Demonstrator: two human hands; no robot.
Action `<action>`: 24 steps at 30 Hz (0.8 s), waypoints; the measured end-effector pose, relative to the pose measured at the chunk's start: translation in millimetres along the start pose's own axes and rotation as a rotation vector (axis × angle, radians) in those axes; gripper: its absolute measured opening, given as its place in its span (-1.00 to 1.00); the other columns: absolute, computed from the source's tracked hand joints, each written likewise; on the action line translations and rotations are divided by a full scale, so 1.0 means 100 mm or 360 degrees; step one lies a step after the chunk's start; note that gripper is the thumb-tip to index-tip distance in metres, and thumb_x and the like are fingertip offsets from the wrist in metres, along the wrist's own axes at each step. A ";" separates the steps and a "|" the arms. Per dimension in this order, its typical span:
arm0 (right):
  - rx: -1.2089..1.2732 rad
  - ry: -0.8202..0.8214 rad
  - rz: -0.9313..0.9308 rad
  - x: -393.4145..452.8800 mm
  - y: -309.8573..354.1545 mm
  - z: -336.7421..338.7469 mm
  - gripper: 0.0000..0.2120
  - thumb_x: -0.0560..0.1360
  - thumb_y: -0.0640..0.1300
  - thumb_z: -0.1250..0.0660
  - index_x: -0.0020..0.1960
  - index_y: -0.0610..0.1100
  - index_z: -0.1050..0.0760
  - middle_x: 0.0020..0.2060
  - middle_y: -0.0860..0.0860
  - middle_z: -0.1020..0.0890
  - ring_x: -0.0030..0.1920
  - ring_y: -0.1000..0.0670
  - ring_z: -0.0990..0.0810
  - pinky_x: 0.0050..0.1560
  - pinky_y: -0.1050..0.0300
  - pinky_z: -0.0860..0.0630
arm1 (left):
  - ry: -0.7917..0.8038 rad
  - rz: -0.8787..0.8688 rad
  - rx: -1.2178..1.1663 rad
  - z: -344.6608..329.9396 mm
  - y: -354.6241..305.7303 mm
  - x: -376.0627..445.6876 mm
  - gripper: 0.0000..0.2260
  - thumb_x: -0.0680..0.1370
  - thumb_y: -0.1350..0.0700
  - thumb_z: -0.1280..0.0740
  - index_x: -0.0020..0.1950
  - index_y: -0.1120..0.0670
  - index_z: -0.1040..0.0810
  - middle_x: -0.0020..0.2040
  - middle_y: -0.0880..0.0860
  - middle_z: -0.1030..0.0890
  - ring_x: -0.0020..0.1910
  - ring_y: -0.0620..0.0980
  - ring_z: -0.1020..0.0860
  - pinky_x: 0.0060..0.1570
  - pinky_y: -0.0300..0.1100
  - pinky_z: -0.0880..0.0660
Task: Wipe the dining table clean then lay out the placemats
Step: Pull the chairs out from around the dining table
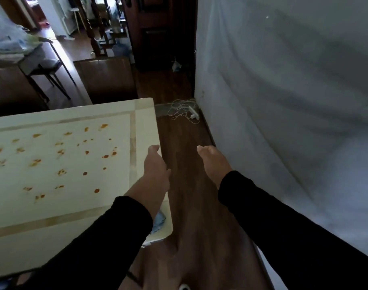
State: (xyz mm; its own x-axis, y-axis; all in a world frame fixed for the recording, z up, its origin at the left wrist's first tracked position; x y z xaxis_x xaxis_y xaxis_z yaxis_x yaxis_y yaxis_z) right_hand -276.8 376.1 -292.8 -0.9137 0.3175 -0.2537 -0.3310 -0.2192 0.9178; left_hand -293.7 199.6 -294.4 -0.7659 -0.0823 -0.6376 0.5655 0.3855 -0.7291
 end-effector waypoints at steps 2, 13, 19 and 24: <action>0.0037 -0.0020 -0.0034 0.19 0.01 0.06 -0.69 0.64 0.14 -0.15 0.03 -0.09 -0.46 -0.20 0.06 -0.48 -0.16 0.06 -0.46 -0.02 0.08 -0.40 | 0.0062 -0.0003 0.0034 -0.23 -0.09 0.08 -0.74 0.62 -0.07 -0.20 0.19 0.06 -0.48 0.16 0.10 -0.57 -0.07 -0.01 -0.53 0.06 -0.08 -0.42; 0.0182 0.0010 -0.0151 1.68 0.06 0.22 -0.73 0.62 0.16 -0.14 0.00 -0.02 -0.45 -0.16 0.05 -0.49 -0.15 0.04 -0.45 0.03 -0.01 -0.41 | 0.0017 0.0088 -0.0036 -0.95 -0.35 1.05 -0.48 0.64 -0.08 -0.18 0.57 0.07 -0.27 0.52 0.07 -0.35 0.48 0.10 -0.33 0.34 -0.03 -0.31; 0.0180 0.0237 -0.0114 2.70 0.39 0.17 -0.75 0.61 0.13 -0.17 -0.10 0.00 -0.45 -0.23 0.05 -0.47 -0.25 0.07 -0.41 -0.15 0.09 -0.35 | -0.0117 -0.0006 -0.0194 -1.49 -0.71 1.63 -0.44 0.62 -0.10 -0.20 0.59 0.06 -0.24 0.55 0.07 -0.29 0.52 0.10 -0.27 0.43 0.01 -0.24; 0.0119 0.0358 -0.0082 3.44 0.71 0.13 -0.76 0.63 0.12 -0.15 -0.06 0.00 -0.45 -0.12 0.01 -0.54 -0.08 0.00 -0.51 0.09 -0.08 -0.49 | -0.0248 -0.0055 -0.0263 -1.84 -1.02 1.98 -0.45 0.59 -0.12 -0.22 0.55 0.07 -0.31 0.50 0.07 -0.36 0.49 0.09 -0.31 0.41 0.02 -0.26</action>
State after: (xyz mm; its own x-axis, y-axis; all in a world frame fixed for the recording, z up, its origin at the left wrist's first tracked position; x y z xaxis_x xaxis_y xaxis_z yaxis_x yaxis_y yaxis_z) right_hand -611.2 481.2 -310.8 -0.9284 0.1109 -0.3548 -0.3678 -0.1363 0.9199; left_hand -559.9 313.2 -300.5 -0.7201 -0.2343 -0.6531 0.4721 0.5243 -0.7087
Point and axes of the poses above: each hand's wrist, its own x-axis towards the middle knuckle, its own z-axis out of the back of the hand, y = z × x, the point moved 8 cm from there along x, towards the middle knuckle
